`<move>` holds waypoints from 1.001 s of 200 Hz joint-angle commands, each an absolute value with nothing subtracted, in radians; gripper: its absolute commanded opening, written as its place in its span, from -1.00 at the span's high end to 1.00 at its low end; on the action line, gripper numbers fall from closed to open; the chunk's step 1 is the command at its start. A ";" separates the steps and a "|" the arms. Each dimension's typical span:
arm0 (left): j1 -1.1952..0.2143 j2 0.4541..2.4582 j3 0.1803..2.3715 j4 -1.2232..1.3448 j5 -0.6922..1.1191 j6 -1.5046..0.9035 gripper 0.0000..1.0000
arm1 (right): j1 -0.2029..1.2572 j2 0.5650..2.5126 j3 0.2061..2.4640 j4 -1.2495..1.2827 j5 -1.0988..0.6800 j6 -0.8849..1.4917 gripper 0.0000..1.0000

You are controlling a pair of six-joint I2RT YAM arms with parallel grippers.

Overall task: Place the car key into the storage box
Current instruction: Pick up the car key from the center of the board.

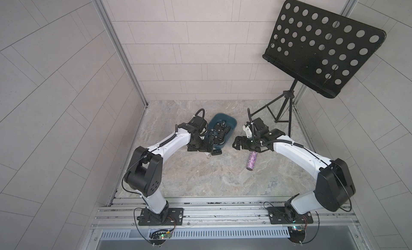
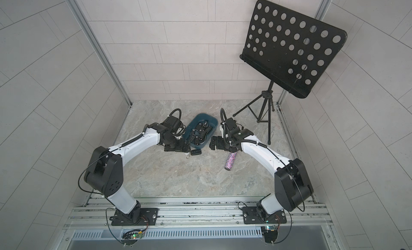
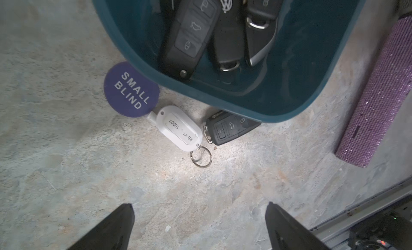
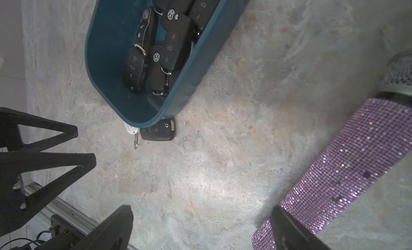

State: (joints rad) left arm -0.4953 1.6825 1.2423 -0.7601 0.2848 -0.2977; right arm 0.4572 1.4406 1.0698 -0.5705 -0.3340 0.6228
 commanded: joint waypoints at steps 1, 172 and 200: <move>-0.541 1.658 1.231 -0.755 0.220 -0.216 -1.00 | 0.459 1.371 0.998 -0.553 -0.316 0.688 -0.99; -0.686 1.899 1.343 -0.635 0.067 -0.052 -0.47 | 0.450 1.250 0.989 -0.641 -0.238 0.608 -0.99; -0.686 1.934 1.370 -0.635 0.041 -0.037 -0.48 | 0.448 1.240 0.989 -0.647 -0.230 0.601 -0.99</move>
State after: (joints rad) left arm -0.6819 1.9087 1.3277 -0.6376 0.0788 -0.0746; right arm 0.4549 1.2682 0.9680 -0.6147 -0.2600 0.6151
